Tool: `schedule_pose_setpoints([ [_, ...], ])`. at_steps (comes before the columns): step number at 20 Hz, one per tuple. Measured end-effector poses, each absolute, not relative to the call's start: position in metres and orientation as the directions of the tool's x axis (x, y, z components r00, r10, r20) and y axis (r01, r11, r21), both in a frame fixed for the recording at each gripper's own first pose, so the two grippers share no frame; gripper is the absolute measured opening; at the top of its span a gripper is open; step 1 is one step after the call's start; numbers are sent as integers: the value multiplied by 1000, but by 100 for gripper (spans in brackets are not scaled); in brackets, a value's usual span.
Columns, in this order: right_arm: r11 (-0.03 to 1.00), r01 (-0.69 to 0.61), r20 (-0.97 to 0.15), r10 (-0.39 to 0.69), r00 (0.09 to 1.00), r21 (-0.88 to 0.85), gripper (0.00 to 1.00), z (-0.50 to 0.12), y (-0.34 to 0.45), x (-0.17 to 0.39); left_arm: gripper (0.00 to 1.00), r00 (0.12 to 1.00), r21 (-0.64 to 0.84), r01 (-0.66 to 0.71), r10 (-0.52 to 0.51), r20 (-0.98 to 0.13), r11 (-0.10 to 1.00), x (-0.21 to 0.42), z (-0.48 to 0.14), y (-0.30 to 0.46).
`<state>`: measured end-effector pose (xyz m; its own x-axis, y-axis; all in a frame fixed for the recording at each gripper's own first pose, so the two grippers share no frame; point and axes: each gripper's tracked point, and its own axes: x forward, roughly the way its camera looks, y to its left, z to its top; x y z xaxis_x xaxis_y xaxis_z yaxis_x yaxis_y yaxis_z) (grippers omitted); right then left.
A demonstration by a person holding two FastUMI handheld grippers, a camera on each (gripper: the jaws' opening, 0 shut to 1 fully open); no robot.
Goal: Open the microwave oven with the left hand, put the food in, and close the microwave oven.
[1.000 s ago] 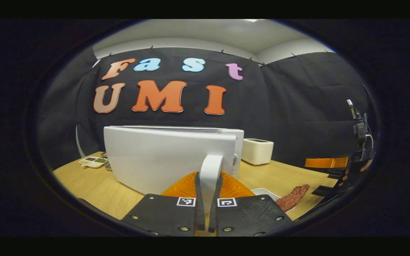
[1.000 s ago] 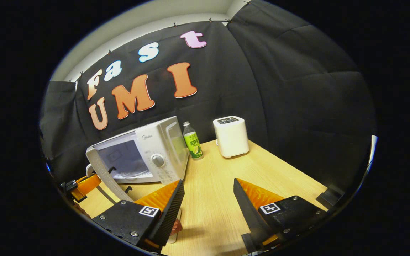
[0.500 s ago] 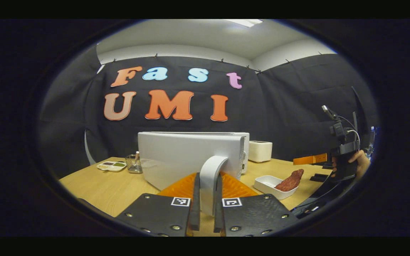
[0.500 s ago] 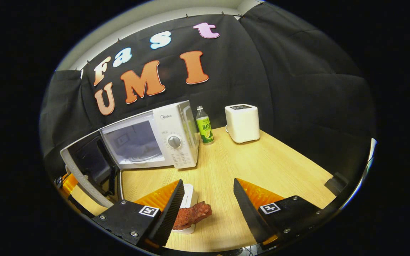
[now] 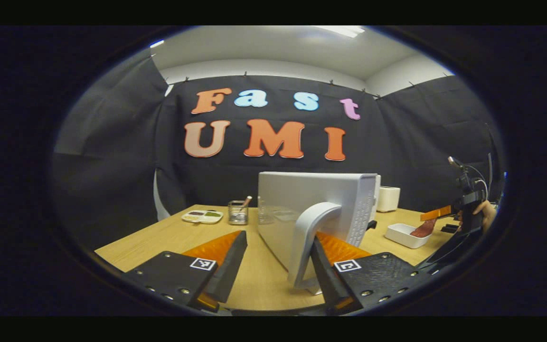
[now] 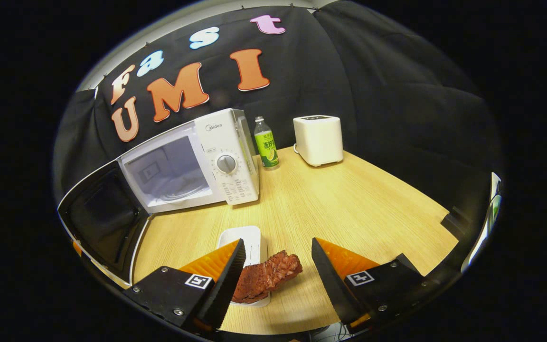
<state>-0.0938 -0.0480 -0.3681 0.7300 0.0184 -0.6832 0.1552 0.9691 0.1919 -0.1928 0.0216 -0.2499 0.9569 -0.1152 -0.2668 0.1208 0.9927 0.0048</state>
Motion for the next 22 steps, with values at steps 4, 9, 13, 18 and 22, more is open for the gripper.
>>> schedule_pose_setpoints([
  [4,946,197,-714,49,698,258,88,-376,-36,-96,85,954,15,87,-79,-289,996,-196,-248,60],
  [9,925,255,-738,38,674,281,75,-382,-34,-100,88,953,26,98,-87,-289,995,-208,-247,89],
  [13,880,333,-748,35,663,337,62,-386,-34,-98,90,955,21,39,-31,-294,999,-209,-246,115],
  [18,787,398,-705,64,707,471,27,-370,-32,-91,90,962,27,20,-12,-273,999,-219,-239,133],
  [22,831,339,-678,61,733,441,16,-353,-20,-86,87,965,-20,-25,19,-261,1000,-221,-235,150],
])
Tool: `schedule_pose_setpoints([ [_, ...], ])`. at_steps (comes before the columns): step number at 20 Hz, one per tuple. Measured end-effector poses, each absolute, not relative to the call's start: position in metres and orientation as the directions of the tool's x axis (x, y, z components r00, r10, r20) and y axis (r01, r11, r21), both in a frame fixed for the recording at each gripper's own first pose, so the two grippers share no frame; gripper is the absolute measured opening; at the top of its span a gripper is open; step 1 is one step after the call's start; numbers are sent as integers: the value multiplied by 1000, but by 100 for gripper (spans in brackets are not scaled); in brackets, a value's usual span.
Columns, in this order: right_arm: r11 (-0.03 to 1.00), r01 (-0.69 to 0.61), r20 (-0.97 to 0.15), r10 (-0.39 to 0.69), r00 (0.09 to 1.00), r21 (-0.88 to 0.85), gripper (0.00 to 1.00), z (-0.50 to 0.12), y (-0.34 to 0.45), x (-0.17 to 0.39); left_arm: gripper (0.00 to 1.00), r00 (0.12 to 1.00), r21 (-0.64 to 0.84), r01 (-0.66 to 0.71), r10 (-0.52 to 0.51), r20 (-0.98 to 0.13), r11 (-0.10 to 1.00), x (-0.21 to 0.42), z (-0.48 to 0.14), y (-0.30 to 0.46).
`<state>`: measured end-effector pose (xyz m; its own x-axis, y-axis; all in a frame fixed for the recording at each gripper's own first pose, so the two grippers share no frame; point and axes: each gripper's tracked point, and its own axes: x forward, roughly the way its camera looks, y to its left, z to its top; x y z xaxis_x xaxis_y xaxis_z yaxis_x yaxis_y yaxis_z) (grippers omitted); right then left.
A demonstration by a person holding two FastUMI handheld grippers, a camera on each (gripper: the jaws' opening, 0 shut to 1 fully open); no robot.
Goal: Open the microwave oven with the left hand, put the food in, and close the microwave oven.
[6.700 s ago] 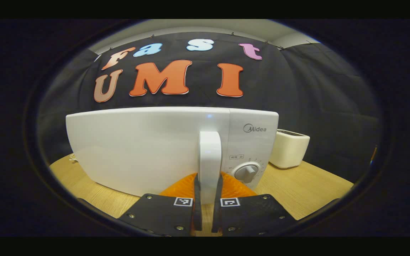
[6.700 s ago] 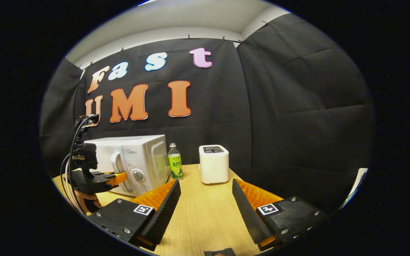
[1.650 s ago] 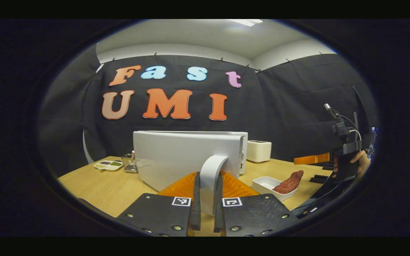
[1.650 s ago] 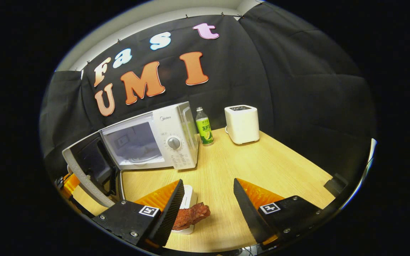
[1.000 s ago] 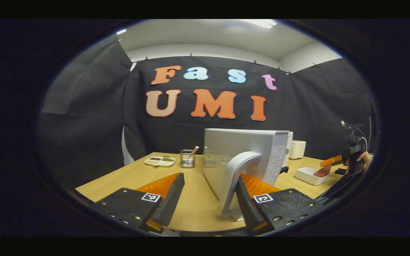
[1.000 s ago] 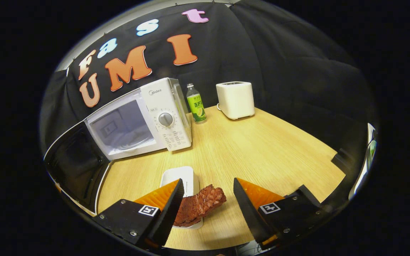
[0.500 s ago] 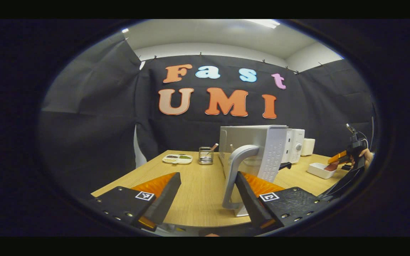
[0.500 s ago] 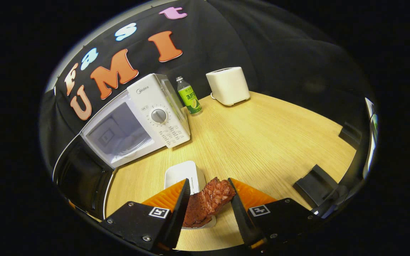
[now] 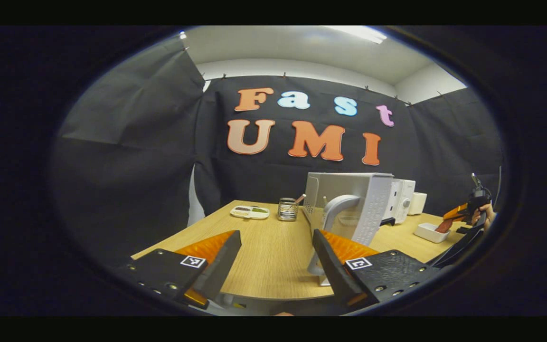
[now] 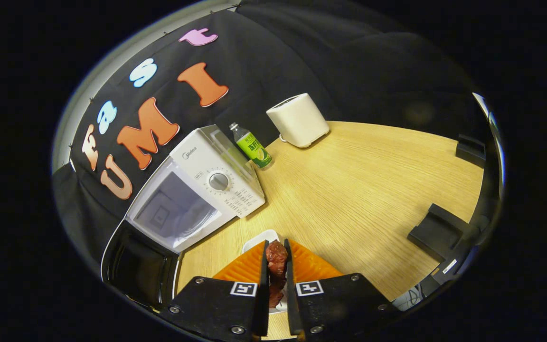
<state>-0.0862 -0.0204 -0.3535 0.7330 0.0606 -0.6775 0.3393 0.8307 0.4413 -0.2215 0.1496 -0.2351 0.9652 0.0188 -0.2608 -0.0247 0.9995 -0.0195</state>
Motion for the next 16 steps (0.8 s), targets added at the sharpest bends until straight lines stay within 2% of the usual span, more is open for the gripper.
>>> schedule_pose_setpoints([
  [2,858,292,-652,64,756,422,15,-335,-11,-81,90,966,-1,-53,51,-254,999,-218,-232,159],
  [3,868,271,-633,62,772,415,15,-323,-6,-77,87,966,8,-67,67,-249,998,-217,-232,163],
  [4,880,245,-613,64,788,407,15,-311,-2,-71,90,966,14,-78,79,-245,997,-215,-231,166],
  [6,900,199,-568,63,821,389,15,-289,8,-57,87,963,21,-99,101,-248,995,-211,-234,171],
  [7,905,178,-546,68,835,385,15,-278,15,-52,90,962,20,-105,107,-253,994,-212,-236,173],
  [9,913,146,-510,76,857,382,15,-262,29,-35,87,959,9,-118,117,-260,993,-208,-241,176],
  [11,917,124,-482,82,872,380,15,-252,44,-16,90,953,-3,-137,131,-272,991,-204,-248,182],
  [16,902,58,-388,125,913,428,15,-231,100,35,89,950,-26,-168,155,-270,985,-206,-252,189],
])
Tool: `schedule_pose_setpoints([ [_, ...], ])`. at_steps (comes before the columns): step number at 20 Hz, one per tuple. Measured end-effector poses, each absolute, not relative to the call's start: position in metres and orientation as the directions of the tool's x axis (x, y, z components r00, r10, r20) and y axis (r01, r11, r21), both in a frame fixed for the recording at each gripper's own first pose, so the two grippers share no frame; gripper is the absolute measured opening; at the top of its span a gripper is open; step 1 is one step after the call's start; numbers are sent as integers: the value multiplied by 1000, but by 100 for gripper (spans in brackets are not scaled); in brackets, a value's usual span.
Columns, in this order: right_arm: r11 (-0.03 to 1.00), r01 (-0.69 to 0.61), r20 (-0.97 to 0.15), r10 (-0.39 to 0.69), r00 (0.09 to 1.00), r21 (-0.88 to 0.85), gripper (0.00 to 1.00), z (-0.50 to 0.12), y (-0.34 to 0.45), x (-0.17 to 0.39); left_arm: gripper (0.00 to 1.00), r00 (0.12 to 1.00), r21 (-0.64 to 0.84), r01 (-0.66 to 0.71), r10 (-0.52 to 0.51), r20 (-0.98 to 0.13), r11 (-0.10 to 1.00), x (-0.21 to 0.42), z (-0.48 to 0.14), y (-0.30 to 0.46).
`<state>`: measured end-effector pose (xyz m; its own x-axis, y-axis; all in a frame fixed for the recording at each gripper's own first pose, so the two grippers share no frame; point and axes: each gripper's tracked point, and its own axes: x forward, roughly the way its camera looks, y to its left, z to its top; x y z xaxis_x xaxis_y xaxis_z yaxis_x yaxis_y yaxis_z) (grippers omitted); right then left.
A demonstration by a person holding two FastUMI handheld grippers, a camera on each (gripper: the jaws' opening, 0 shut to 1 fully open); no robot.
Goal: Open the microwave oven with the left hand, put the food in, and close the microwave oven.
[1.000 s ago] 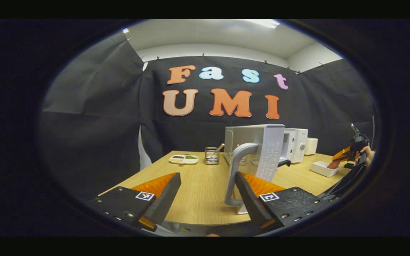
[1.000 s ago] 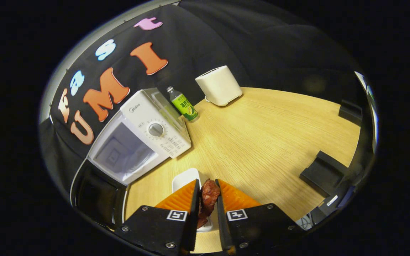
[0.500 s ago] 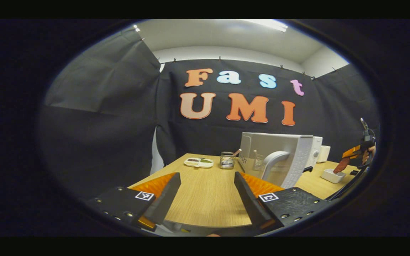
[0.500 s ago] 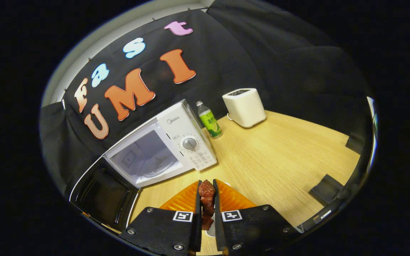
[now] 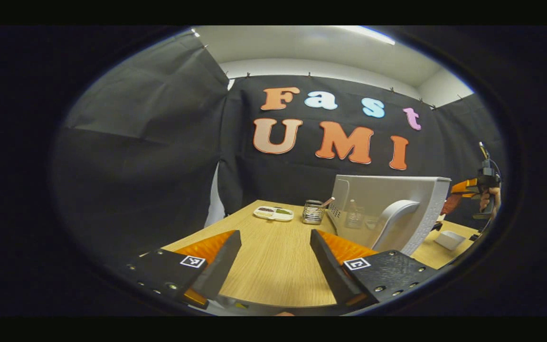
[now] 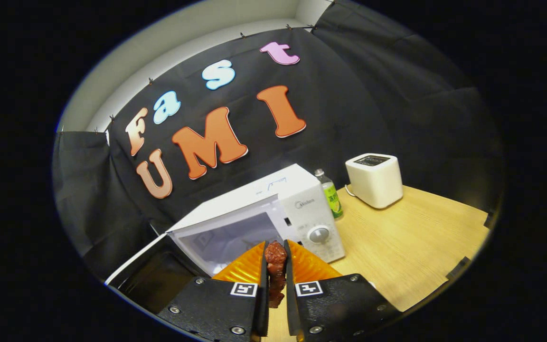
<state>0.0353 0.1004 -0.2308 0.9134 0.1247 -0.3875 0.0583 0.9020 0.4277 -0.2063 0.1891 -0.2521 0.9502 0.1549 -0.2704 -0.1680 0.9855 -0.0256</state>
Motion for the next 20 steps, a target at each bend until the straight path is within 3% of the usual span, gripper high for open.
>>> schedule_pose_setpoints([
  [5,879,65,-332,109,937,473,15,-234,144,79,89,944,8,-198,193,-267,980,-210,-247,205],
  [20,694,345,-387,-104,916,632,16,-344,190,160,89,919,21,-266,261,-295,964,-213,-255,245],
])
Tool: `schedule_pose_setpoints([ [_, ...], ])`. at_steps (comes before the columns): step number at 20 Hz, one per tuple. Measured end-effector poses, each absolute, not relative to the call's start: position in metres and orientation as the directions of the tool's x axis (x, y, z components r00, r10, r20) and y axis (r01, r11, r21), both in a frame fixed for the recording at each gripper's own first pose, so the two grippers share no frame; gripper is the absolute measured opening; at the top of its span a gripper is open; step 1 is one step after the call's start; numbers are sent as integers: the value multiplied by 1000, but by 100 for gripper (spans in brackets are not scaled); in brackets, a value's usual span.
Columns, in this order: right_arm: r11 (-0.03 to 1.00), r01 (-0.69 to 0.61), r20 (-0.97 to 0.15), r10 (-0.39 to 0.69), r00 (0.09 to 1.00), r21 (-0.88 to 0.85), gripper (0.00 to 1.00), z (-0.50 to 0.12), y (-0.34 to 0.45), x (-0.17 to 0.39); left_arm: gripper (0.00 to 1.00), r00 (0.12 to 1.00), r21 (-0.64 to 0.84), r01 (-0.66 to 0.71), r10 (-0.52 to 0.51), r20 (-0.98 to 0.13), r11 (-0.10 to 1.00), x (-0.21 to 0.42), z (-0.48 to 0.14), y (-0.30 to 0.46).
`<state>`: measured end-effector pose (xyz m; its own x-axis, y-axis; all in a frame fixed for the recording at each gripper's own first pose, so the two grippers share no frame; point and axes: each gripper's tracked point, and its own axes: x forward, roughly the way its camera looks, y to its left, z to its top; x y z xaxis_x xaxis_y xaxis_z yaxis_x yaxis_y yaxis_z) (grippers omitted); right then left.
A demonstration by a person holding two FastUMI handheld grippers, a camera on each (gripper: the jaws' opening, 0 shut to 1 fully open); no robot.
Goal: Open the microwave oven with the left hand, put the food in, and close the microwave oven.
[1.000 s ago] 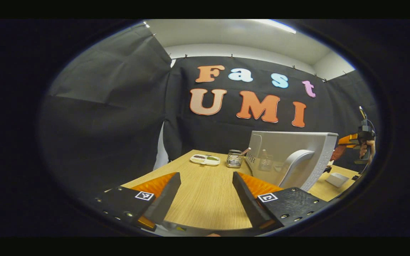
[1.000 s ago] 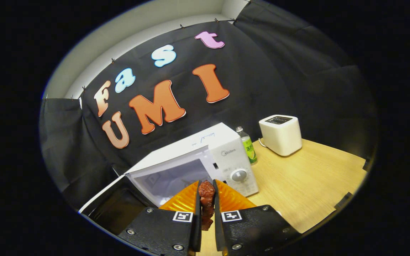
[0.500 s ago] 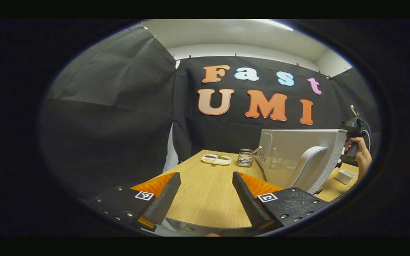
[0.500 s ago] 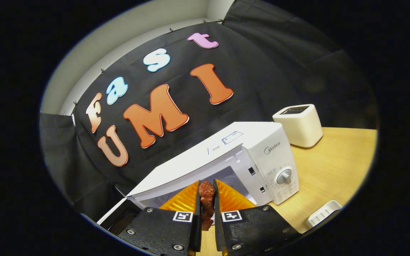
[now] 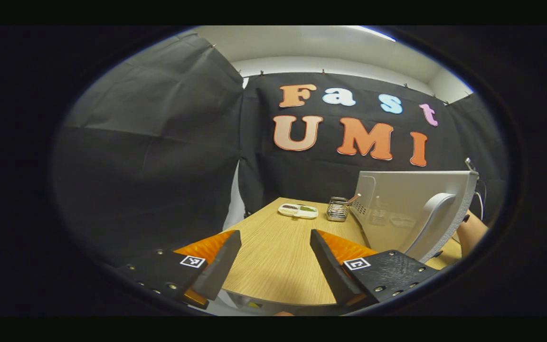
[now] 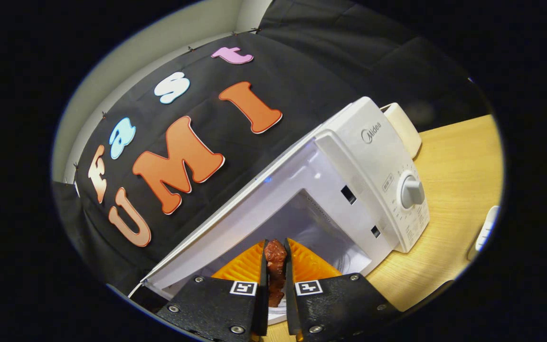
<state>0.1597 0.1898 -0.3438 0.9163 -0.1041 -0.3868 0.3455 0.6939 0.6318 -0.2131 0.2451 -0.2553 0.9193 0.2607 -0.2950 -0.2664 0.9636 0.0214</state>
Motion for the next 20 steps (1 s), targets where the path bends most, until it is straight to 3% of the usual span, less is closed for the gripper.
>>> schedule_pose_setpoints([
  [5,662,413,-445,-132,886,626,15,-387,206,177,89,908,15,-292,282,-311,956,-214,-261,255],
  [9,639,413,-423,-148,894,649,12,-395,216,189,88,902,17,-301,290,-321,954,-215,-263,260],
  [11,640,422,-414,-173,894,643,16,-400,219,194,89,898,18,-305,294,-326,952,-214,-263,260],
  [14,684,433,-411,-208,887,587,15,-408,220,204,89,901,19,-297,287,-326,955,-211,-261,256],
  [20,778,430,-443,-220,869,458,24,-416,231,214,89,912,31,-269,265,-314,963,-210,-248,238],
])
